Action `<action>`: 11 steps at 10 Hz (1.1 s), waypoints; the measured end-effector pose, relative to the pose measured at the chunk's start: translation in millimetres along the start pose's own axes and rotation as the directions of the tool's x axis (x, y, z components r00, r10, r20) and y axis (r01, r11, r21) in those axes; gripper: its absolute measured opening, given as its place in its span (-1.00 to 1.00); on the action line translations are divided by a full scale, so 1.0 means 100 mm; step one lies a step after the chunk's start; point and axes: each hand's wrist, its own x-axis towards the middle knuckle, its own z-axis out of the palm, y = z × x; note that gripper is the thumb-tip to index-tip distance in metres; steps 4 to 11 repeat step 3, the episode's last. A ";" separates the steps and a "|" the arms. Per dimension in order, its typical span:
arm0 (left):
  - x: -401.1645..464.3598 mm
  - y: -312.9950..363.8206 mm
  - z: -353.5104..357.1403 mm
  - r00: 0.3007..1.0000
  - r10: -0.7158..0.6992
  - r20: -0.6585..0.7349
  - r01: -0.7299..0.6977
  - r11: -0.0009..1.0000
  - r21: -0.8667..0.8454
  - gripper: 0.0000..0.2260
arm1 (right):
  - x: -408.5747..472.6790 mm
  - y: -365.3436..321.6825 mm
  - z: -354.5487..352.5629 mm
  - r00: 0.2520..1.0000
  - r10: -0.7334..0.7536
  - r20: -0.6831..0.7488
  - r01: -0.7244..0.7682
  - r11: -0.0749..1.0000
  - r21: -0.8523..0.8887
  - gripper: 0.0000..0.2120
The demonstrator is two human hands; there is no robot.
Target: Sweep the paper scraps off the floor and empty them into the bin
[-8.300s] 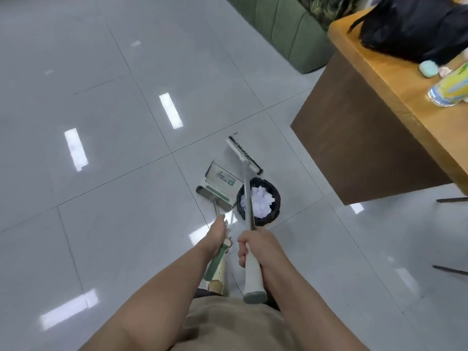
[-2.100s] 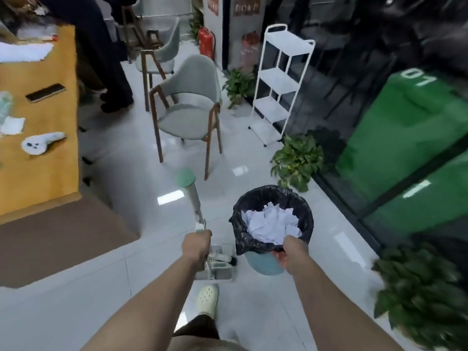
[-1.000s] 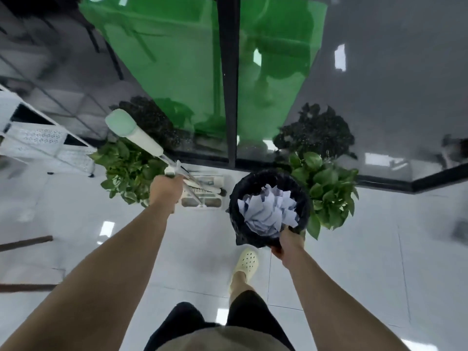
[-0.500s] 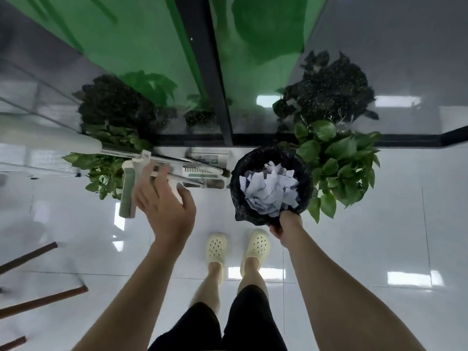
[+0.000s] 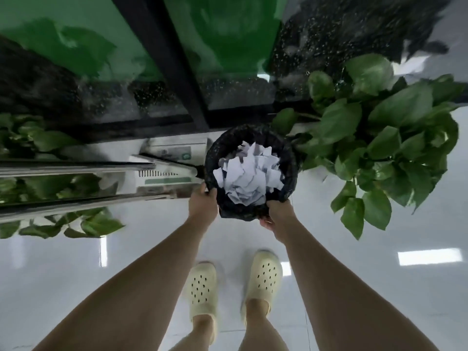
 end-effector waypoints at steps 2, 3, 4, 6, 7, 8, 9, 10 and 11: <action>0.49 -0.20 0.25 0.991 0.106 -0.076 -0.106 0.994 0.001 -0.57 | 0.56 0.02 0.10 0.996 -0.043 0.084 0.043 0.999 0.004 -0.90; 0.54 -0.08 0.27 0.989 0.119 -0.092 -0.117 0.993 0.028 -0.42 | 0.54 -0.05 0.09 0.987 -0.071 0.144 0.078 0.996 -0.044 -0.65; 0.54 -0.08 0.27 0.989 0.119 -0.092 -0.117 0.993 0.028 -0.42 | 0.54 -0.05 0.09 0.987 -0.071 0.144 0.078 0.996 -0.044 -0.65; 0.54 -0.08 0.27 0.989 0.119 -0.092 -0.117 0.993 0.028 -0.42 | 0.54 -0.05 0.09 0.987 -0.071 0.144 0.078 0.996 -0.044 -0.65; 0.54 -0.08 0.27 0.989 0.119 -0.092 -0.117 0.993 0.028 -0.42 | 0.54 -0.05 0.09 0.987 -0.071 0.144 0.078 0.996 -0.044 -0.65; 0.54 -0.08 0.27 0.989 0.119 -0.092 -0.117 0.993 0.028 -0.42 | 0.54 -0.05 0.09 0.987 -0.071 0.144 0.078 0.996 -0.044 -0.65; 0.54 -0.08 0.27 0.989 0.119 -0.092 -0.117 0.993 0.028 -0.42 | 0.54 -0.05 0.09 0.987 -0.071 0.144 0.078 0.996 -0.044 -0.65; 0.54 -0.08 0.27 0.989 0.119 -0.092 -0.117 0.993 0.028 -0.42 | 0.54 -0.05 0.09 0.987 -0.071 0.144 0.078 0.996 -0.044 -0.65; 0.54 -0.08 0.27 0.989 0.119 -0.092 -0.117 0.993 0.028 -0.42 | 0.54 -0.05 0.09 0.987 -0.071 0.144 0.078 0.996 -0.044 -0.65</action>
